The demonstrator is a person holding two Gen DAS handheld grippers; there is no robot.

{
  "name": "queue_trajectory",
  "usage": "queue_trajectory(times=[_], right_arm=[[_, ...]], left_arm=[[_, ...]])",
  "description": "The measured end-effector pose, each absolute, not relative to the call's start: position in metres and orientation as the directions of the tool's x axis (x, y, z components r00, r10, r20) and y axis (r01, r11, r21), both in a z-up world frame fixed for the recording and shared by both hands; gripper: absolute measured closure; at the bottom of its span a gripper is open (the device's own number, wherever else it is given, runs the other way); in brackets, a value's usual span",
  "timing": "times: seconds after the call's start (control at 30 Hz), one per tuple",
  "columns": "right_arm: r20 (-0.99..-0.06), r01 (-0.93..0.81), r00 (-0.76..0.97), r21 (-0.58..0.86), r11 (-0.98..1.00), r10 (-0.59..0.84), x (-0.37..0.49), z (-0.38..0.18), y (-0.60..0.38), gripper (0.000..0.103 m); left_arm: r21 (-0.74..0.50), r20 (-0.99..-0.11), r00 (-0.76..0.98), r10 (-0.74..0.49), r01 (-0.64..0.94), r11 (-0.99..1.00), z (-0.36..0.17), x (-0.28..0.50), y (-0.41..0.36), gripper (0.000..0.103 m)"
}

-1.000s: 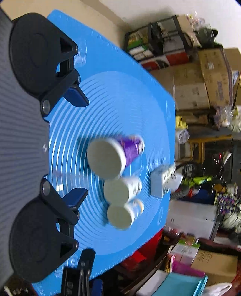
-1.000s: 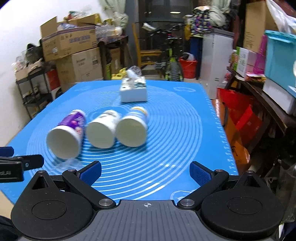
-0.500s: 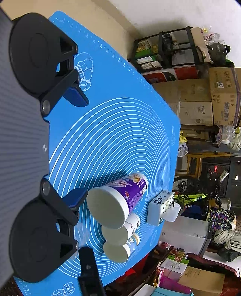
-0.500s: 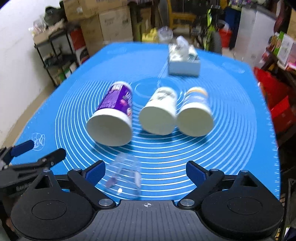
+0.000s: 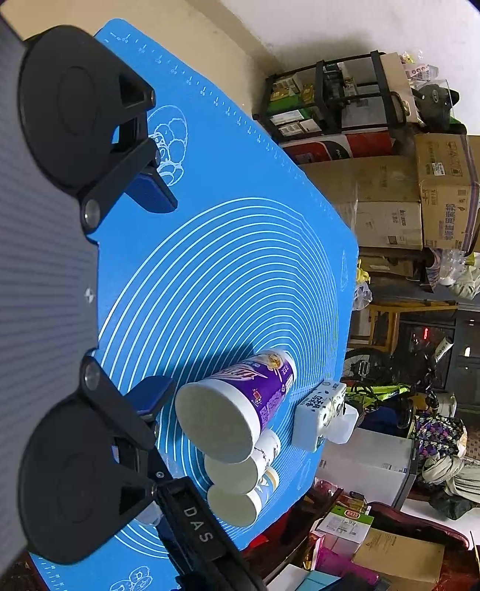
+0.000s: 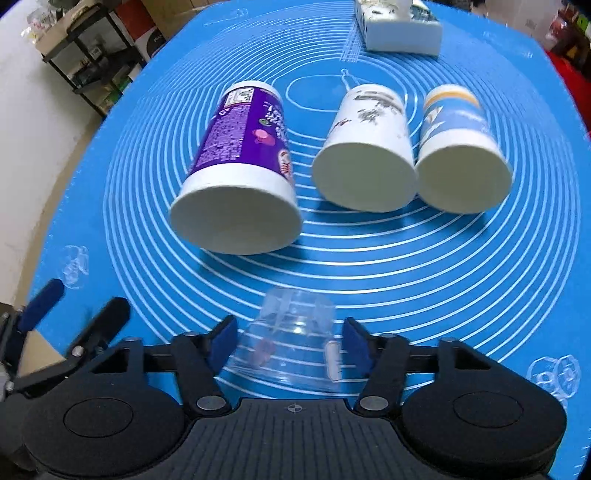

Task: Flip cup upside down
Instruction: 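Lower the clear cup rim-down onto the mat with the right gripper and open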

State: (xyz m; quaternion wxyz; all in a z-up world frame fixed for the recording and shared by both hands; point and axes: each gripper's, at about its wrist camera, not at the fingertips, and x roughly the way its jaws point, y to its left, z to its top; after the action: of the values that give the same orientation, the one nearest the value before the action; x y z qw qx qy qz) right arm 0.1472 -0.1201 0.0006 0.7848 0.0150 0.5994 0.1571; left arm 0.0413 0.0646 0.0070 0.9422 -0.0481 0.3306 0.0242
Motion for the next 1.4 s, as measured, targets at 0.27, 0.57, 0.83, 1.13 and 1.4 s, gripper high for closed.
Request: queue_trajectory(times=[0.27, 0.57, 0.83, 1.13, 1.4], right_arm=[[-0.87, -0.286, 0.415, 0.151, 0.946, 0.265, 0.119, 0.017, -0.127, 0.042], [-0.549, -0.22, 0.826, -0.102, 0.97, 0.129, 0.08, -0.004, -0.16, 0.042], [-0.525, -0.255, 0.836, -0.114, 0.96, 0.16, 0.058, -0.033, -0.17, 0.042], [-0.548, -0.278, 0.816, -0.097, 0.956, 0.182, 0.044, -0.042, -0.175, 0.042], [-0.524, -0.268, 0.828, -0.059, 0.962, 0.199, 0.024, -0.028, -0.189, 0.022]], left_arm=[[-0.078, -0.627, 0.779, -0.006, -0.055, 0.995, 0.004, 0.041, 0.057, 0.009], [-0.069, -0.616, 0.788, -0.016, -0.034, 0.997, 0.001, 0.043, 0.041, 0.009], [-0.068, -0.619, 0.785, -0.034, -0.011, 0.998, -0.001, 0.045, 0.03, 0.009], [-0.056, -0.62, 0.78, -0.079, 0.056, 0.997, -0.004, 0.039, 0.01, 0.009], [-0.085, -0.614, 0.781, -0.11, 0.073, 0.994, 0.0, 0.025, 0.003, 0.009]])
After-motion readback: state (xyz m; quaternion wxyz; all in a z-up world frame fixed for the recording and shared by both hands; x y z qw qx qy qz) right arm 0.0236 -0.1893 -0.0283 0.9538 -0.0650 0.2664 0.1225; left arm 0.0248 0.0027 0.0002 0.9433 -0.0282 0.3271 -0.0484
